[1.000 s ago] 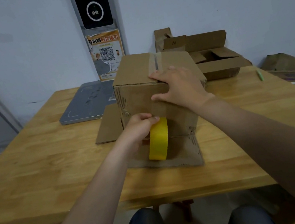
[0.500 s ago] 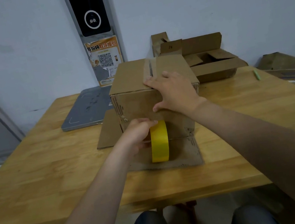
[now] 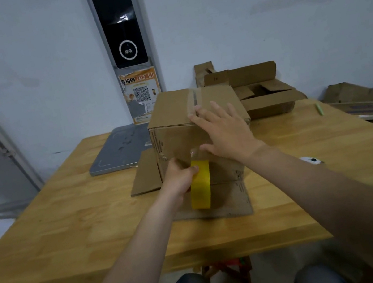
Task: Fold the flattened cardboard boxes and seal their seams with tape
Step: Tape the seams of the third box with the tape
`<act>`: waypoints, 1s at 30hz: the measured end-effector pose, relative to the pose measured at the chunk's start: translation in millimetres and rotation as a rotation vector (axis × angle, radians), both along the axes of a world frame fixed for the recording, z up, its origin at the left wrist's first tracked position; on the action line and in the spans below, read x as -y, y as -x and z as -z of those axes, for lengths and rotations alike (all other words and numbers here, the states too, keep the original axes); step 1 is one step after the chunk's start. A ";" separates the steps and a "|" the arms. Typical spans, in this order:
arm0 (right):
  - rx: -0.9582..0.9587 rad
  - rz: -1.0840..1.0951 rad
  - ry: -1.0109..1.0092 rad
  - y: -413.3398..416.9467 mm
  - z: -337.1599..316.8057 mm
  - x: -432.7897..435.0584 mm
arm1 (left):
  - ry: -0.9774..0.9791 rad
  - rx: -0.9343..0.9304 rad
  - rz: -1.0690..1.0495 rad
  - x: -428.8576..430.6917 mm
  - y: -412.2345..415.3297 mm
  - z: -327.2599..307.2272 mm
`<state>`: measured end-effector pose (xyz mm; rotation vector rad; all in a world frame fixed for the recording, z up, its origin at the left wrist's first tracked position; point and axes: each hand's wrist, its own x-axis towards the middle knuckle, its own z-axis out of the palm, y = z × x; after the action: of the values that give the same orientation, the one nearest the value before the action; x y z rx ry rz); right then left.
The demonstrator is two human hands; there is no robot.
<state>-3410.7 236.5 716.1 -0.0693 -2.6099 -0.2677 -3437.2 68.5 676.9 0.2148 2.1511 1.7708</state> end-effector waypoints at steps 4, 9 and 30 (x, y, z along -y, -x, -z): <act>-0.090 0.058 0.120 -41.4 13.6 -19.2 | -0.001 -0.087 -0.015 -3.7 -6.5 -4.8; -0.029 0.204 0.255 -95.8 42.2 -51.4 | 0.099 -0.187 0.026 -9.4 -14.3 -5.5; 0.336 0.398 0.379 -109.4 131.3 -168.7 | 0.278 -0.244 -0.025 -28.7 -21.9 -0.4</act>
<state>-3301.4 405.2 584.9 -0.7372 -2.9290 0.0949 -3415.3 97.2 677.2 0.3495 2.5514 1.4996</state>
